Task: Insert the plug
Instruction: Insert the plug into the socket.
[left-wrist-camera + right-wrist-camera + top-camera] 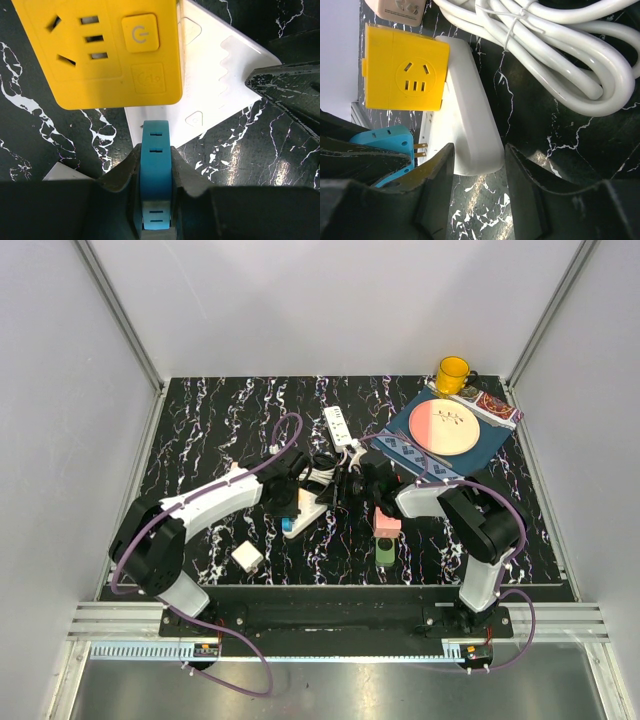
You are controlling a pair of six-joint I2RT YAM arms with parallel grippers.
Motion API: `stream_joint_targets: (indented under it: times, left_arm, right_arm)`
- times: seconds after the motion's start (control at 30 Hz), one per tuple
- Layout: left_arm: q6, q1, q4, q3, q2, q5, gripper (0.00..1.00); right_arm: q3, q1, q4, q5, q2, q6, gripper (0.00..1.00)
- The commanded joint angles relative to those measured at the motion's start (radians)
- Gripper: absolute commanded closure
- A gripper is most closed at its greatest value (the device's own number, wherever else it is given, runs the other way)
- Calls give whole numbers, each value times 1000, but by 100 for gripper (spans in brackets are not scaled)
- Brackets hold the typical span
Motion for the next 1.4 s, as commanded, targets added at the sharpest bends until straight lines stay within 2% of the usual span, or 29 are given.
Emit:
stream_joint_targets:
  times: [0.0, 0.23, 0.4, 0.8, 1.03, 1.17, 1.2, 1.23, 1.27, 1.3, 1.37]
  left_arm:
    - [-13, -9, -9, 39, 20, -2, 100]
    - [-36, -34, -9, 24, 71, -10, 100]
    - [-59, -46, -5, 9, 92, -23, 100]
    - [-154, -54, 143, -122, 102, 36, 100]
    - [-240, -58, 186, -234, 34, -19, 100]
    - [-240, -58, 152, -206, 30, -57, 100]
    - [-237, -58, 141, -174, 25, -78, 96]
    - [-226, -60, 117, -159, 22, -91, 87]
    - [-221, -58, 103, -140, 16, -101, 70]
    - [-218, -58, 92, -108, 4, -127, 61]
    - [-208, -60, 65, -81, -15, -149, 52]
  right_arm:
    - [12, -6, 48, -31, 9, -9, 53]
    - [13, -6, 77, -79, 30, 14, 73]
    - [13, -6, 89, -97, 44, 29, 82]
    - [18, -6, 81, -101, 52, 25, 92]
    - [20, -5, 80, -101, 52, 25, 94]
    - [17, -6, 80, -99, 43, 19, 92]
    - [15, -5, 75, -99, 38, 17, 90]
    - [15, -5, 71, -94, 33, 10, 89]
    - [16, -8, 63, -93, 20, 3, 87]
    - [18, -7, 43, -90, 10, -3, 86]
    - [27, -5, 14, -72, -19, -33, 81]
